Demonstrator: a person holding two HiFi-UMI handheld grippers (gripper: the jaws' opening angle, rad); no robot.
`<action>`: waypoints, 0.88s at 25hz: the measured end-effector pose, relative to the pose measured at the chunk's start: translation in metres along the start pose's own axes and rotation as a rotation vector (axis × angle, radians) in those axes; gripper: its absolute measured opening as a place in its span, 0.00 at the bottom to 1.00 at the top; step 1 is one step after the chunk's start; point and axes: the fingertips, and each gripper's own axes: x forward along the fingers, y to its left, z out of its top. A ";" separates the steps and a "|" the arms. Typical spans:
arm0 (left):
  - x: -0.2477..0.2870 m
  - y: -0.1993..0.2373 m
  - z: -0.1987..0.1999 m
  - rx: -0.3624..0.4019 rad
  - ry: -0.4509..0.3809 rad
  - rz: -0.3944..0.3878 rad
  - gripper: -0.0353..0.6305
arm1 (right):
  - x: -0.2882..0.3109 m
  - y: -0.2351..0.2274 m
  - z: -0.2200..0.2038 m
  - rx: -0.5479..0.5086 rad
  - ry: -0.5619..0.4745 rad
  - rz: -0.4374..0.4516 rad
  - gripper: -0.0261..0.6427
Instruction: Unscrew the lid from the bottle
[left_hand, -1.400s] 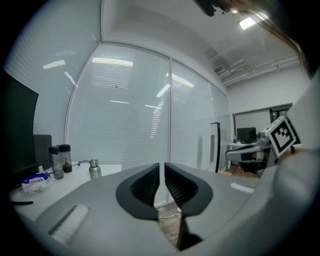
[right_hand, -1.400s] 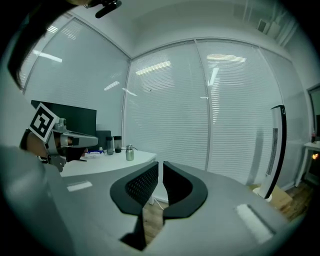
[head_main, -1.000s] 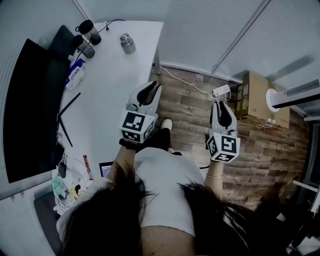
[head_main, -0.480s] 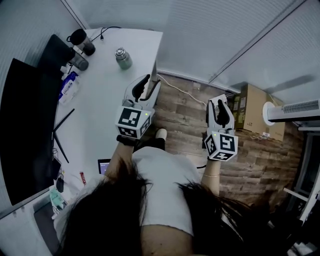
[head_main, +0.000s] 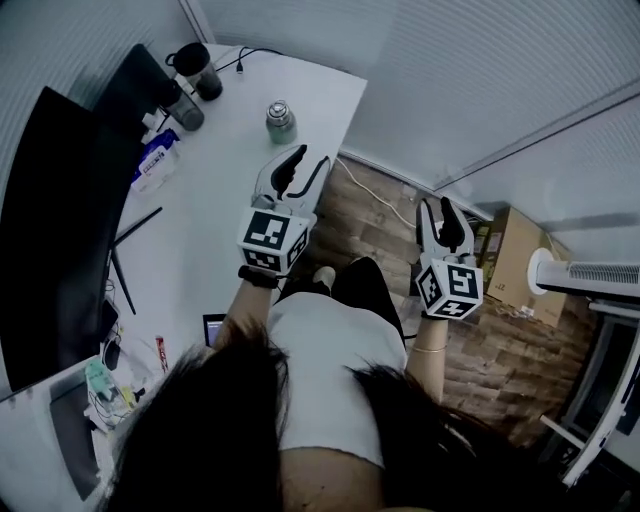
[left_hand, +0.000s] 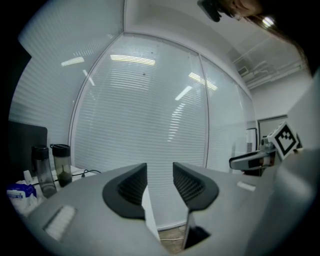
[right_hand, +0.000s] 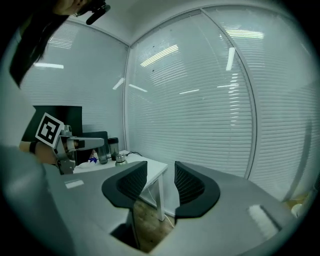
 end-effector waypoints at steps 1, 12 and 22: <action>-0.001 0.008 -0.001 -0.003 0.000 0.020 0.31 | 0.009 0.003 0.000 0.000 0.005 0.019 0.26; -0.010 0.107 -0.015 -0.066 0.011 0.363 0.31 | 0.166 0.057 0.019 -0.035 0.055 0.389 0.34; 0.002 0.165 0.000 -0.122 -0.039 0.708 0.36 | 0.289 0.111 0.056 -0.140 0.112 0.805 0.42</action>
